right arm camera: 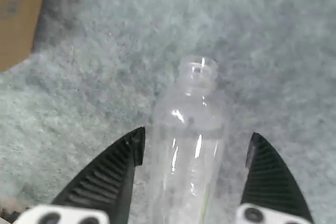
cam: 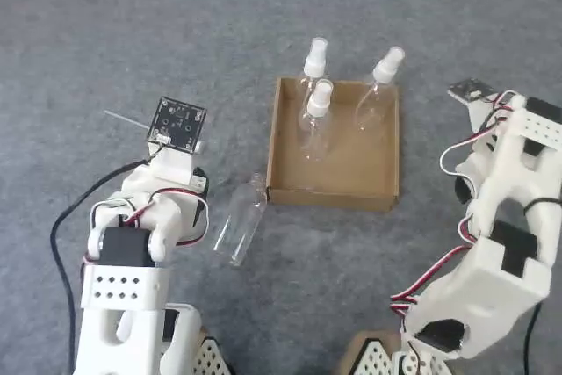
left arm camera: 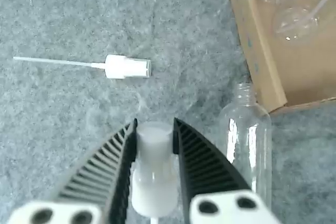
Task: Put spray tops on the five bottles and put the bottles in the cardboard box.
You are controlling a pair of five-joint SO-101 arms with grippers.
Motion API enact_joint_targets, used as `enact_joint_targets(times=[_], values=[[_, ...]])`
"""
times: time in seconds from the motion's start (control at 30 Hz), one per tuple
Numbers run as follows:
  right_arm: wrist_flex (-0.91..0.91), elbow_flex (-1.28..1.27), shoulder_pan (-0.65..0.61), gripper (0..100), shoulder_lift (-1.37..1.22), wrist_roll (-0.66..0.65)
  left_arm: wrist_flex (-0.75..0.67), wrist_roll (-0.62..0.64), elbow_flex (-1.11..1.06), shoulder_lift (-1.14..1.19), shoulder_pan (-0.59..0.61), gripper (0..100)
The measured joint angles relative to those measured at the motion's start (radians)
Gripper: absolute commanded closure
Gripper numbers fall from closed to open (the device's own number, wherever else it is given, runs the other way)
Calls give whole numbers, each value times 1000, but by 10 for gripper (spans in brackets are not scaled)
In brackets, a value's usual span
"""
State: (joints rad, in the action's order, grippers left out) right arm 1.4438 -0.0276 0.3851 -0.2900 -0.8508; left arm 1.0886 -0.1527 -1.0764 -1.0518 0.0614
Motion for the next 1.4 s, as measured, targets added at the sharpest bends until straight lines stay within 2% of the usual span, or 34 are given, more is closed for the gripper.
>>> enact_joint_targets(times=[0.17,0.43,0.53,0.73,0.93,1.03,1.13,1.33,1.4], values=[[-2,0,-5,768,-55,-2,-9,0,0,0,0,988],[-20,0,-6,980,-107,-2,-12,0,0,0,0,988],[-15,0,-6,989,-94,-2,-12,0,0,0,0,988],[68,0,-6,993,112,5,-12,0,0,0,0,988],[138,-2,-38,993,420,115,-12,0,12,-40,0,988],[172,-28,-144,993,577,173,-6,0,63,-124,0,988],[183,-101,-304,993,740,253,51,0,150,-219,0,988],[144,-258,-727,993,1010,456,213,5,405,-298,0,988],[95,-315,-867,993,1039,534,245,40,494,-293,0,988]])
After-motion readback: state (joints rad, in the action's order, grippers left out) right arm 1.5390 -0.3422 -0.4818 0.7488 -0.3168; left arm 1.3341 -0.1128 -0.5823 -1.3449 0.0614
